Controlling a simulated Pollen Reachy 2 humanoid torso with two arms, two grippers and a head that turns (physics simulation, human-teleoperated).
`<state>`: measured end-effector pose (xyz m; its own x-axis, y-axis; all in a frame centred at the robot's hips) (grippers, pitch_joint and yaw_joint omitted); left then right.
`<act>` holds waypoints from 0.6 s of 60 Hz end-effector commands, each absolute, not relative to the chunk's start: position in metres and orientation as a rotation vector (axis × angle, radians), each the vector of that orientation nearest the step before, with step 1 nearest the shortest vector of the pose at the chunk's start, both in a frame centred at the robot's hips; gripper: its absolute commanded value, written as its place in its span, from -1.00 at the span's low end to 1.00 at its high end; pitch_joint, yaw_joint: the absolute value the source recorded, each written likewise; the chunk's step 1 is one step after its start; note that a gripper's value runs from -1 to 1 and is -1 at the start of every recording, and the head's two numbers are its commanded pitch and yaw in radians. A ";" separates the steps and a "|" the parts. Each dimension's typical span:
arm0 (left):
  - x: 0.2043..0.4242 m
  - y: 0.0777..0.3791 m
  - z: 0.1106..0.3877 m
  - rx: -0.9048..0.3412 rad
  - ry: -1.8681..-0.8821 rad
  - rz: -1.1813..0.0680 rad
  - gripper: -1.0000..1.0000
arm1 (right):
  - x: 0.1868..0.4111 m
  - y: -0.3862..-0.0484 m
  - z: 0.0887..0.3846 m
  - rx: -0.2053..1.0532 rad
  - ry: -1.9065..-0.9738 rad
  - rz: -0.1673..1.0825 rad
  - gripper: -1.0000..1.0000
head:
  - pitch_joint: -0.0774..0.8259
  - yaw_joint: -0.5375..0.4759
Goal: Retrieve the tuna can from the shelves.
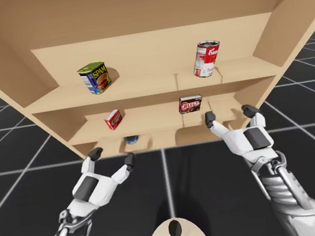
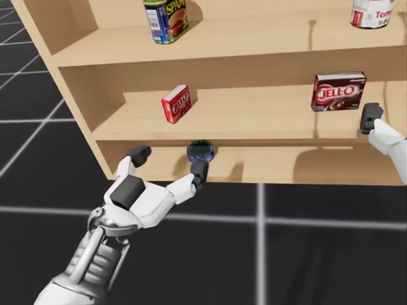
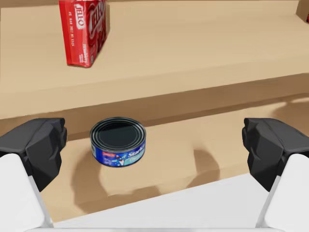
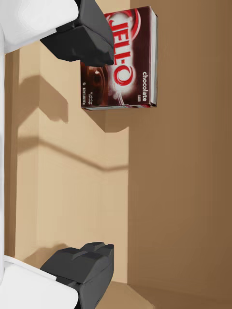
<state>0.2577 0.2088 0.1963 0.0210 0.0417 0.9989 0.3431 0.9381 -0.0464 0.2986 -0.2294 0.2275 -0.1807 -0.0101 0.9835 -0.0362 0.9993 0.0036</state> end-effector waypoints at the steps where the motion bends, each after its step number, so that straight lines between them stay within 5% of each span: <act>1: 0.263 0.190 0.160 -0.352 -1.452 -0.187 -1.00 | 0.298 -0.228 0.227 0.027 -1.765 0.008 -1.00 | 0.47 0.45; 36: 0.351 0.175 0.137 -0.284 -1.350 -0.168 -1.00 | 0.297 -0.230 0.228 0.012 -1.777 0.005 -1.00 | 0.47 0.49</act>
<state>0.3305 0.1925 0.1435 0.1755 -0.0028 0.9845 0.2907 0.9556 -0.0491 0.2981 -0.2321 0.2294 -0.2052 0.0075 0.9787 -0.0105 0.9999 -0.0099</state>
